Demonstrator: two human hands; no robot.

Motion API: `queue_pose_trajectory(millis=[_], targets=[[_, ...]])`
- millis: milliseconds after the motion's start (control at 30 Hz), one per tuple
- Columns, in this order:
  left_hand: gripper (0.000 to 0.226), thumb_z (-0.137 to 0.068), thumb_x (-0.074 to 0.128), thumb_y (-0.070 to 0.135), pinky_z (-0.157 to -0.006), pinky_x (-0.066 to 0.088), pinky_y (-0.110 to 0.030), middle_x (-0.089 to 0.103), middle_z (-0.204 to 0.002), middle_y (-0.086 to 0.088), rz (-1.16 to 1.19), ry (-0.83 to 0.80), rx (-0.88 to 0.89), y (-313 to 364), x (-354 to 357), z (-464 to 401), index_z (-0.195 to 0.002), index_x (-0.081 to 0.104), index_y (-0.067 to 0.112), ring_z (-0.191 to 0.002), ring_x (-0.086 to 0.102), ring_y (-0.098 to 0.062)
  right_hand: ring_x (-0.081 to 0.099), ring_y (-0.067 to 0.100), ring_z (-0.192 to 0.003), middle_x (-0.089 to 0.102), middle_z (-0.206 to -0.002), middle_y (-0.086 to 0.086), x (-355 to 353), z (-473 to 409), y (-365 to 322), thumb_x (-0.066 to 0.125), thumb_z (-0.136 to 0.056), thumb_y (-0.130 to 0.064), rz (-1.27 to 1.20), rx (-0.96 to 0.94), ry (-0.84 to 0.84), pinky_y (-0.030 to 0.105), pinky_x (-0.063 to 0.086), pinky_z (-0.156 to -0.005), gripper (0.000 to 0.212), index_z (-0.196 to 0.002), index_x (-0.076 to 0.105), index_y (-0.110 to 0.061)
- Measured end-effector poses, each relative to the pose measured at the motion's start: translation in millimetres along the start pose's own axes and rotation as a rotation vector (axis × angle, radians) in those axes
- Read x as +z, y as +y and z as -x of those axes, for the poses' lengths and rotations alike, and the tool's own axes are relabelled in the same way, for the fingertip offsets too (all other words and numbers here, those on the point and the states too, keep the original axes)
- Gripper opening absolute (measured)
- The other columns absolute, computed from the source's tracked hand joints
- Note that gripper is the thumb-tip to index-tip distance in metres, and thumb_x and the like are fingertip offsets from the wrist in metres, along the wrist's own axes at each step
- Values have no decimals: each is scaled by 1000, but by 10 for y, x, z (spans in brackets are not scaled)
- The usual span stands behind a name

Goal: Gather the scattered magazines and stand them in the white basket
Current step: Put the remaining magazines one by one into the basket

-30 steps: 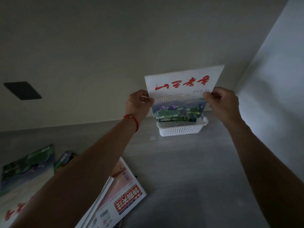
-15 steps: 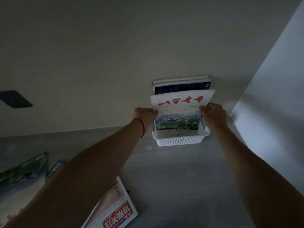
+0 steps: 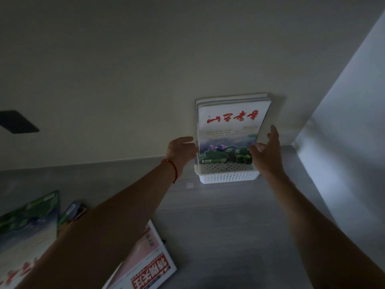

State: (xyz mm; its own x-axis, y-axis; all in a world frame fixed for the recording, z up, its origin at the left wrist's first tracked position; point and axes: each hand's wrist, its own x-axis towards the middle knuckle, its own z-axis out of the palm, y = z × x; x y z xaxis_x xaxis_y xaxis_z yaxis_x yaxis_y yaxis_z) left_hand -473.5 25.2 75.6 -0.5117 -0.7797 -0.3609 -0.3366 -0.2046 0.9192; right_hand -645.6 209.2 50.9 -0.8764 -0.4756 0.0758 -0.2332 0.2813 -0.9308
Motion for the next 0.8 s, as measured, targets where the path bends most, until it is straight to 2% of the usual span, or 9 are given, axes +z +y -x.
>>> queue_pose_trajectory(millis=[33,100,200,267,333,433,500,633,800], targets=[[39,-79,70,-3,-91,57,-36,72,-104,-13,-75,-1,70,-82,-105,86,-115,67,10,-95,70,-26,58,18,-119,43,-145,7,29,105,-26,62,-94,-16,-10,-79,33,0,45,-67,70,-151,22,-27],[31,-79,66,-6,-81,55,-35,71,-90,-9,-163,46,176,-291,-357,287,-103,71,13,-83,66,-21,59,13,-115,49,-129,-6,123,366,-97,56,-87,-6,-53,-182,91,1,48,-65,56,-135,36,-26],[34,-77,62,-12,-79,54,-31,72,-91,-8,-239,65,246,-680,-842,610,-101,72,10,-82,65,-17,61,-1,-105,48,-131,-8,380,807,-175,57,-82,1,-69,-172,116,7,52,-73,68,-144,35,-17],[37,-78,61,-9,-75,53,-15,73,-98,-1,-337,90,223,-982,-1233,855,-102,72,16,-86,68,-10,62,9,-104,53,-132,1,630,1122,-198,62,-83,2,-22,-179,81,6,49,-78,73,-148,33,-14],[41,-77,59,-5,-71,50,-11,72,-101,5,-428,127,117,-1282,-1621,1126,-102,70,25,-90,68,-8,63,21,-103,57,-132,11,928,1459,-218,66,-85,1,55,-221,-17,17,53,-79,65,-145,40,-5],[40,-81,61,0,-78,54,-31,67,-114,-1,-542,163,43,-1693,-2177,1462,-114,67,24,-101,67,-28,65,18,-92,61,-129,6,1379,1960,-263,69,-87,-6,129,-208,-274,26,56,-76,55,-139,50,-8],[41,-82,63,2,-91,53,-42,62,-125,-5,-625,171,33,-1908,-2541,1609,-120,65,19,-112,62,-32,65,10,-99,63,-127,-2,1674,2281,-291,67,-90,-14,198,-180,-470,22,55,-84,46,-134,56,-17],[55,-83,68,15,-109,40,-46,47,-145,-13,-835,260,-44,-2256,-3164,1762,-135,55,17,-134,40,-33,63,10,-113,65,-124,-2,2231,2835,-385,62,-90,-20,274,-200,-729,17,48,-93,38,-128,62,-17],[77,-91,57,45,-121,11,-60,-2,-166,-11,-909,296,-252,-2592,-3809,1750,-155,15,32,-152,-3,-39,53,13,-122,58,-130,1,2738,3354,-566,59,-91,-24,351,-227,-841,30,44,-104,41,-132,58,-18]])
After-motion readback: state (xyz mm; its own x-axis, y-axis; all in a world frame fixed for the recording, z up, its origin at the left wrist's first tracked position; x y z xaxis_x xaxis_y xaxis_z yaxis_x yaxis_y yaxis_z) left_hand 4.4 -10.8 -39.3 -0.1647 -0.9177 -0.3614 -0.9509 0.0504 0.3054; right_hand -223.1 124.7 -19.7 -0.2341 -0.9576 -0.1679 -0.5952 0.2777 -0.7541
